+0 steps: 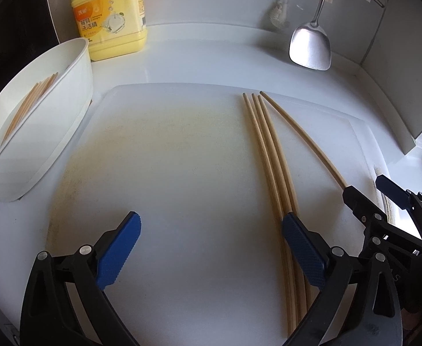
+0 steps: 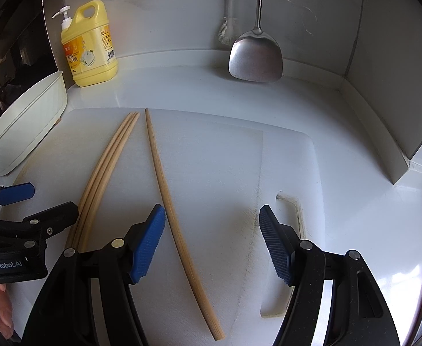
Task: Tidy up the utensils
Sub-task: 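Lower both open tools beside the chopsticks and spread them apart, then close the left tool on one chopstick while the right tool grasps another, then carry both chopsticks into the water basin and open both tools to release, then move both open tools back over the last two chopsticks on the board, then close the right tool on one chopstick while the left tool lowers beside the other, then close the left tool on the last chopstick while the right tool regrasps its chopstick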
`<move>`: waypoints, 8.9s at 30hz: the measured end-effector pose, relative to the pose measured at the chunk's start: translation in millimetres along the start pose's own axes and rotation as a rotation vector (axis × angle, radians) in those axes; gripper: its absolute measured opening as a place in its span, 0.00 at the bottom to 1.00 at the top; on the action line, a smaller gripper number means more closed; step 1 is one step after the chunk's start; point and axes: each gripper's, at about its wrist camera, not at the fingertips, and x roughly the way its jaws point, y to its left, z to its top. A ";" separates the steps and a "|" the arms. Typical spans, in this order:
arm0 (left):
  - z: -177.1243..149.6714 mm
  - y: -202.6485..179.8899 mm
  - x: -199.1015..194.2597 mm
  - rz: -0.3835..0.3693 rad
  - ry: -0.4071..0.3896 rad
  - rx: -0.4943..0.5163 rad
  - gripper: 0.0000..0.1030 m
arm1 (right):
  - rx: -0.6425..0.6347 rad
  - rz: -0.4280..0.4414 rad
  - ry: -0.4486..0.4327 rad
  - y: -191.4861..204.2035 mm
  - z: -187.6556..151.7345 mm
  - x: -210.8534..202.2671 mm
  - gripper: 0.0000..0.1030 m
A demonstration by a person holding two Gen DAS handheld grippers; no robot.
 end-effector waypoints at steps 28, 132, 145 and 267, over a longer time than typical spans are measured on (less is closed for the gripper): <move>2.9 -5.8 6.6 0.046 -0.005 0.024 0.95 | -0.005 0.004 0.002 2.8 2.4 0.7 0.63; 126.2 344.1 6.4 -0.016 0.107 -0.203 0.08 | -0.010 0.271 0.222 352.8 166.4 79.9 0.07; 111.5 360.4 -29.5 0.033 0.044 -0.260 0.65 | 0.033 0.258 0.165 329.9 160.3 53.4 0.20; 19.6 -24.7 3.6 -0.033 0.046 0.012 0.90 | -0.047 0.054 0.012 -0.8 1.1 -6.2 0.06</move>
